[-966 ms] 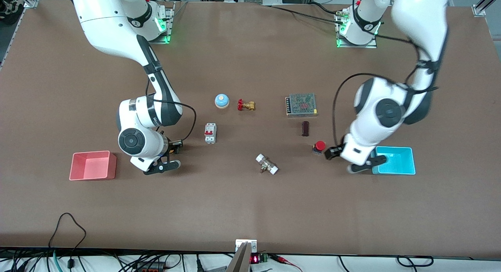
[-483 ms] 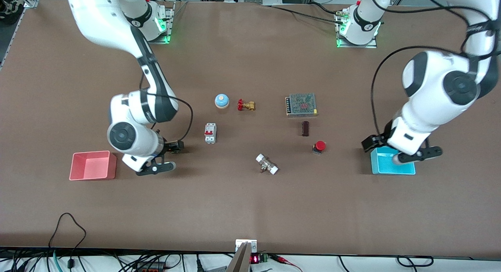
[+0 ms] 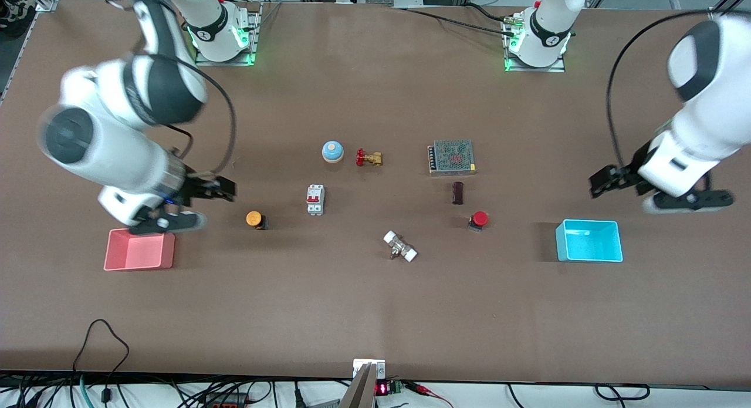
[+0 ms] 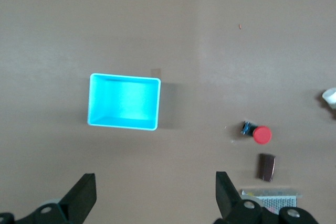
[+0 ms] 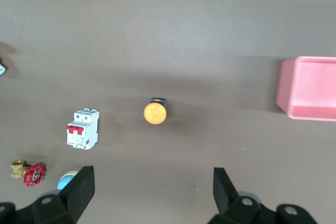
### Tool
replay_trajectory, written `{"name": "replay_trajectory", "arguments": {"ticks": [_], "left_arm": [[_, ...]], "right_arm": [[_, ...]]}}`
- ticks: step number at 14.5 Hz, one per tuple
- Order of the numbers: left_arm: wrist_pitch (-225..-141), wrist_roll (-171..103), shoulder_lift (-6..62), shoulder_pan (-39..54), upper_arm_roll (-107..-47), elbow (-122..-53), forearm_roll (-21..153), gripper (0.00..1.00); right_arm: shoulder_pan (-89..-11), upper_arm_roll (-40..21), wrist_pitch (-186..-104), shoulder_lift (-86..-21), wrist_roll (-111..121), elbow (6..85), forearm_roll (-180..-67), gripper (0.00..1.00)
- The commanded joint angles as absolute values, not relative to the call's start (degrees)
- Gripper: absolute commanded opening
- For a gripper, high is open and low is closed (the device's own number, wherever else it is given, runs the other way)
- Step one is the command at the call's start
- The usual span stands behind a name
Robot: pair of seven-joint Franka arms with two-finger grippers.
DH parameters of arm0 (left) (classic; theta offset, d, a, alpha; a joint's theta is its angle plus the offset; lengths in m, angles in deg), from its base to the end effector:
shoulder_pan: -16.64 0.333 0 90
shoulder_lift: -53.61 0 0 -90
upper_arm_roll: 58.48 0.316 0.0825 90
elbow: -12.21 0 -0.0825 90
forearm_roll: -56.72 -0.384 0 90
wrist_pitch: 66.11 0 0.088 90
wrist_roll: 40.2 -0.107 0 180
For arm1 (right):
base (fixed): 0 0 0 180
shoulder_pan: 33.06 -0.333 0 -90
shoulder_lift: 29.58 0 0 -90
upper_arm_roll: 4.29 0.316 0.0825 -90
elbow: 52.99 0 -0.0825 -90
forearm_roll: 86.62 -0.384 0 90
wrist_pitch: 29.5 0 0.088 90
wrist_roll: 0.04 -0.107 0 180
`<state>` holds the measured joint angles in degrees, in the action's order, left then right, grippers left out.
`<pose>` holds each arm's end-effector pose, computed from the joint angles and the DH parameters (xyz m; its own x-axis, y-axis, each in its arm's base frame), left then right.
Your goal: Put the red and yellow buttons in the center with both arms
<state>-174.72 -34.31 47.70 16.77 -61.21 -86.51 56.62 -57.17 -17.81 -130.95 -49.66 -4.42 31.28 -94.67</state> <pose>0.6016 -0.0261 0.5211 0.9960 0.0575 0.0688 0.0570 -0.9983 0.0103 0.6421 0.1539 0.4802 0.9948 0.0908 -0.0453 0.0884 -0.9947 -0.0528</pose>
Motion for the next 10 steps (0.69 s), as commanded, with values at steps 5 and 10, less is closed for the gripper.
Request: {"name": "replay_trajectory", "arguments": {"ticks": [5,10], "left_arm": [[-171.32,-43.62,54.49,20.76,-61.64,-88.16,55.67,1.0],[-170.18,-43.72,58.53,22.26,-61.9,-88.42,55.67,1.0]], "right_arm": [[-46.99,-18.65,-120.75,-42.25,0.74,29.8,-94.45,1.0],[-39.82,-10.71,-117.74,-35.48,0.84,33.83,-86.28,1.0]]}}
